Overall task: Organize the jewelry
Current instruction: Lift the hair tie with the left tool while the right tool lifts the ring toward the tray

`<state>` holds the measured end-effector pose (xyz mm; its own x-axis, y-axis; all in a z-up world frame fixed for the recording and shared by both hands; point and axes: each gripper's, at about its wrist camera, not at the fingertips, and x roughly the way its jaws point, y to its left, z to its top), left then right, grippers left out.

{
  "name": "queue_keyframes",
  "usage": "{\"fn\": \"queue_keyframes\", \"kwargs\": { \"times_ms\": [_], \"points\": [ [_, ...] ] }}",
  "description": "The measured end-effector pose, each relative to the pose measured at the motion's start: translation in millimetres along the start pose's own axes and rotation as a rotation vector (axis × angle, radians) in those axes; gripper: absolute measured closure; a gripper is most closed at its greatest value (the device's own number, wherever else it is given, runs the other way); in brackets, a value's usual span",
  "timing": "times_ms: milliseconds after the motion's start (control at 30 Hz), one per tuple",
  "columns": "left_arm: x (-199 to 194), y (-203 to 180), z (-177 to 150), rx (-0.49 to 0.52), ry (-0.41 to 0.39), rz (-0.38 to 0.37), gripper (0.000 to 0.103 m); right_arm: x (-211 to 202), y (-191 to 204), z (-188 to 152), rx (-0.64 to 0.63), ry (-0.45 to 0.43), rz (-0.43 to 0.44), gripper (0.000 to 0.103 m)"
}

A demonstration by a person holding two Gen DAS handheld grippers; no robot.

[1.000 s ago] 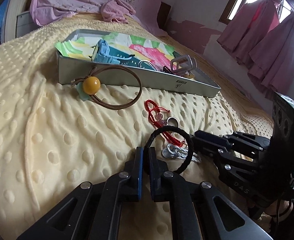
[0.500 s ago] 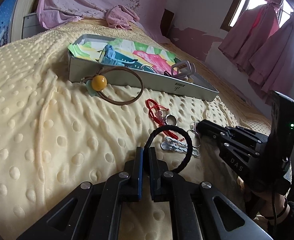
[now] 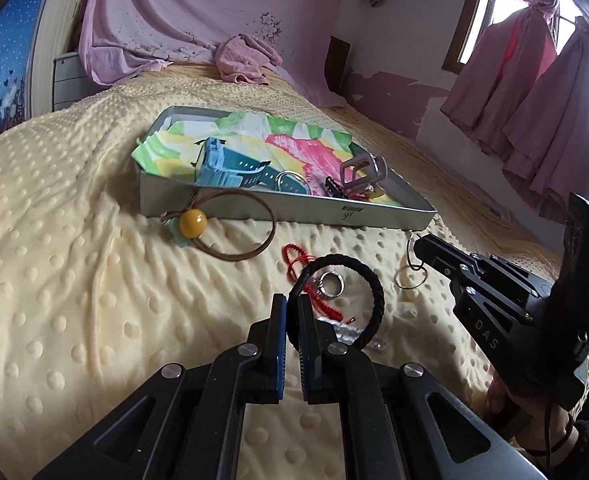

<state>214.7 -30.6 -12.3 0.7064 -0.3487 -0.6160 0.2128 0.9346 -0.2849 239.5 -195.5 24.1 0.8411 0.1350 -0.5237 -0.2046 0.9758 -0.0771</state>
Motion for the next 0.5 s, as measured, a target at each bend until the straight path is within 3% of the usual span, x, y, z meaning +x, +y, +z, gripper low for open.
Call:
{"fn": "queue_keyframes", "kwargs": {
  "times_ms": [500],
  "points": [
    [6.0,-17.4,45.2,-0.001,-0.083,-0.030,0.097,-4.4,-28.1,21.4,0.085,-0.089,0.010,0.100]
  ]
}}
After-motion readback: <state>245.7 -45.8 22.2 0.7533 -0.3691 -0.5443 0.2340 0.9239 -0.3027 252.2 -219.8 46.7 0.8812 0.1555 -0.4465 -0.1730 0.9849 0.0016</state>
